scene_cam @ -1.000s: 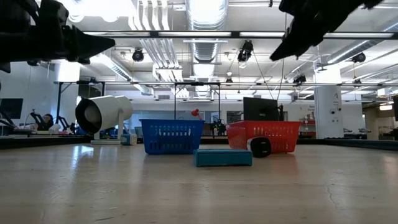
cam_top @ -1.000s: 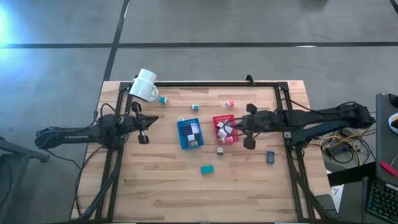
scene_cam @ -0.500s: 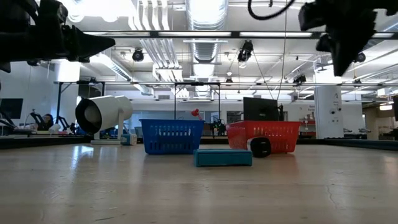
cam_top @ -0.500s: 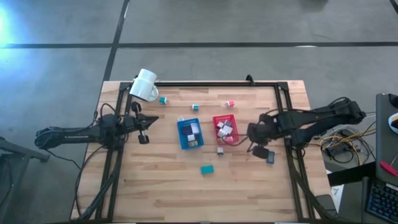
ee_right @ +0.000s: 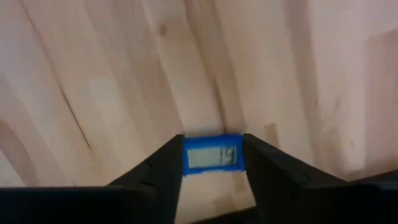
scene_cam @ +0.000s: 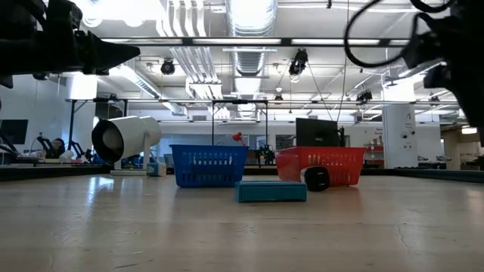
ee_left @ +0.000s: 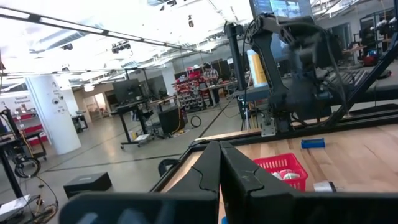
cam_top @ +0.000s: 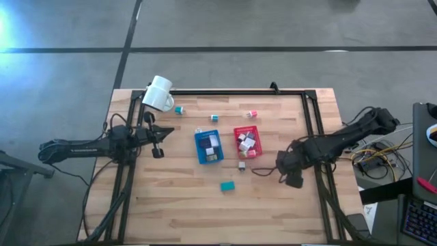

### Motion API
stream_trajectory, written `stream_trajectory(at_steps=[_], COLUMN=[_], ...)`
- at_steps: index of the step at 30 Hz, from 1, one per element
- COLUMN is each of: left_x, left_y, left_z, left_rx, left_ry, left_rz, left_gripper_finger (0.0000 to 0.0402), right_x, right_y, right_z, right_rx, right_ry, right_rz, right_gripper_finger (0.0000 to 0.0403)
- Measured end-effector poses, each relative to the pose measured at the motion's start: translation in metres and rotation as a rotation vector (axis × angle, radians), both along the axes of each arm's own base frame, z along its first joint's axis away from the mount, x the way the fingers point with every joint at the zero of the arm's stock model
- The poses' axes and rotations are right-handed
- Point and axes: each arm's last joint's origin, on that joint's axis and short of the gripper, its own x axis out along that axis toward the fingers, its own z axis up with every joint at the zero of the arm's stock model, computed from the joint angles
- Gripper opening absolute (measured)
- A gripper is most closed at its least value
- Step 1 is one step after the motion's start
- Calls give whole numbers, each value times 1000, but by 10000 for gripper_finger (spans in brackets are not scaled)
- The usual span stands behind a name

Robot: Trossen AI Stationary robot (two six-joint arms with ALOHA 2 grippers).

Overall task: Pick & Place Office items
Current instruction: Put the blue digital clock into the blue bin

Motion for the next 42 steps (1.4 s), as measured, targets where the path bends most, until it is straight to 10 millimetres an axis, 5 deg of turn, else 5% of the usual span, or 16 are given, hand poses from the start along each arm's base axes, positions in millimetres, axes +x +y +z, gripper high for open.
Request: stream_trajectory(at_steps=[17, 42], left_x=[0, 0], left_y=[0, 0], left_z=[0, -1], left_rx=[-5, -6], left_ry=[1, 8], left_rz=[-1, 0], left_gripper_finger=[5, 5], right_x=[-14, -39], right_y=[8, -5], right_z=[-35, -80], right_rx=[89, 6], right_ry=[62, 120], right_rz=[25, 0], right_gripper_finger=[371, 380])
